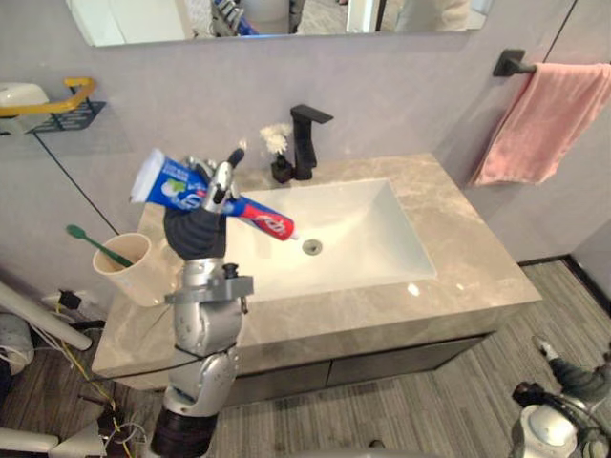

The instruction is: Organize washtable

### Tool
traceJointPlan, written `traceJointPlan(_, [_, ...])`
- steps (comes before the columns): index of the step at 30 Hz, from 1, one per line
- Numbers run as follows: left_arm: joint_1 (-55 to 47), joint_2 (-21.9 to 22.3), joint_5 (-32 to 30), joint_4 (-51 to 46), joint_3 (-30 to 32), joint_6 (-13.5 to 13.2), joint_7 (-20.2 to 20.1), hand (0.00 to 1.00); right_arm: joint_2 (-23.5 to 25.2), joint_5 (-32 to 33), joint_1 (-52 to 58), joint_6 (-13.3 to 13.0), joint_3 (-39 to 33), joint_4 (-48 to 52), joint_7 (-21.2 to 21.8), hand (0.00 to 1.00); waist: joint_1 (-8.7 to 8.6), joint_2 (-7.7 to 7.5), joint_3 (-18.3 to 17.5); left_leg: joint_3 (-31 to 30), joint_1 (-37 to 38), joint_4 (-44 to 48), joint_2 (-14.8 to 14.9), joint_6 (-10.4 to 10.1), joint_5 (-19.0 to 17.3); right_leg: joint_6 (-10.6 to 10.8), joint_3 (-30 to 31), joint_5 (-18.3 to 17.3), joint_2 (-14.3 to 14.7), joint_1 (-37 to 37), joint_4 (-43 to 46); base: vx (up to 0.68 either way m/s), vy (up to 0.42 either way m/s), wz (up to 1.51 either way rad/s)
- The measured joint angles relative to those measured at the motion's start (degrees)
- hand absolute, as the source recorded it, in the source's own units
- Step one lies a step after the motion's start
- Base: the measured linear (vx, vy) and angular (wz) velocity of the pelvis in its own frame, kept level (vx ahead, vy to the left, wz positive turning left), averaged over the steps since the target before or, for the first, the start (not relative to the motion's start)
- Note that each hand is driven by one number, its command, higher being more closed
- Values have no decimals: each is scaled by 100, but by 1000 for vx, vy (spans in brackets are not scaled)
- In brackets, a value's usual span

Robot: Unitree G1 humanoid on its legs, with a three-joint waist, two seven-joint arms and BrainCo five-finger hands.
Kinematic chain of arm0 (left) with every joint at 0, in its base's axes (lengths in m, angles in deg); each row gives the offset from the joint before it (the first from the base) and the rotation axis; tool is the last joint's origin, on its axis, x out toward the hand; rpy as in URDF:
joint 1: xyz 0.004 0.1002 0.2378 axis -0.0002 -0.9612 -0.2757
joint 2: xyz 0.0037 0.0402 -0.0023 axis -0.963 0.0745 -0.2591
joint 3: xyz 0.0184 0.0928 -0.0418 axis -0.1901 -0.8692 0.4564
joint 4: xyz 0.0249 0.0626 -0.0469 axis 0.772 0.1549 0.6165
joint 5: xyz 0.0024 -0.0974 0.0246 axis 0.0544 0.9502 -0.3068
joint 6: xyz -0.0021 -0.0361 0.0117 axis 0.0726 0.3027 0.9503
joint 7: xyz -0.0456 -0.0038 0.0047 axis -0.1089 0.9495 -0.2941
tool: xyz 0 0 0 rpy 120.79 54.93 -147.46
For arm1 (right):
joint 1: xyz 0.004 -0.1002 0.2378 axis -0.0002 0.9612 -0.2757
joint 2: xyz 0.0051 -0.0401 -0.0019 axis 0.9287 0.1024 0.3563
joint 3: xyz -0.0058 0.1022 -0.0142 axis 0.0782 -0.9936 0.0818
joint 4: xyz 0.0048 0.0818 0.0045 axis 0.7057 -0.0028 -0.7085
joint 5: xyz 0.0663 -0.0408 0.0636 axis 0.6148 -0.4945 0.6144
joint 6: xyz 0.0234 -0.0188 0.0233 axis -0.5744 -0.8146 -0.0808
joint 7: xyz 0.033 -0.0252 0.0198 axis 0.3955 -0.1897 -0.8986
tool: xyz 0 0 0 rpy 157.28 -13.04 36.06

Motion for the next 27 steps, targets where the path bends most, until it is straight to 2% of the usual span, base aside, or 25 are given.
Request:
traceJointPlan(5, [553,-263,-482,-15,116,-1,126,100,38,412,2,-39,148,-630,176,0,37,117,93,-2,1,-1,4,-1,-2,0,-2,0,2,5,0,0,0,0])
traceJointPlan(9, [706,-703,-1021,-78,576,-2,234,100,17,668,31,-55,350,-1202,433,0,117,208,186,-23,4,0,20,-2,-2,0,-34,0,12,25,0,-7,-13,3])
traceJointPlan(13, [724,-1331,-1561,-80,1262,4,382,100,-26,778,182,-97,717,-1607,861,0,310,187,279,-97,12,31,23,-3,-1,0,-111,0,10,96,0,-22,-25,9])
traceJointPlan(16, [714,-1555,-1881,-56,1641,84,493,100,-81,816,191,-146,904,-1913,1125,0,330,136,335,-277,32,80,8,-3,-1,-3,-290,-2,-6,241,-3,-19,-20,28])
traceJointPlan(21, [418,-1740,-2045,81,2206,135,615,100,-94,839,235,-200,1130,-2199,1386,0,489,121,389,-372,16,100,-8,-1,5,-7,-420,-6,-20,294,-14,-34,-19,10])
traceJointPlan(27, [56,-1745,-2028,387,2730,172,651,100,-95,997,278,-222,1188,-2554,1501,0,556,119,388,-600,-72,98,-19,-14,34,-52,-655,-37,-17,338,-41,-9,-28,19])
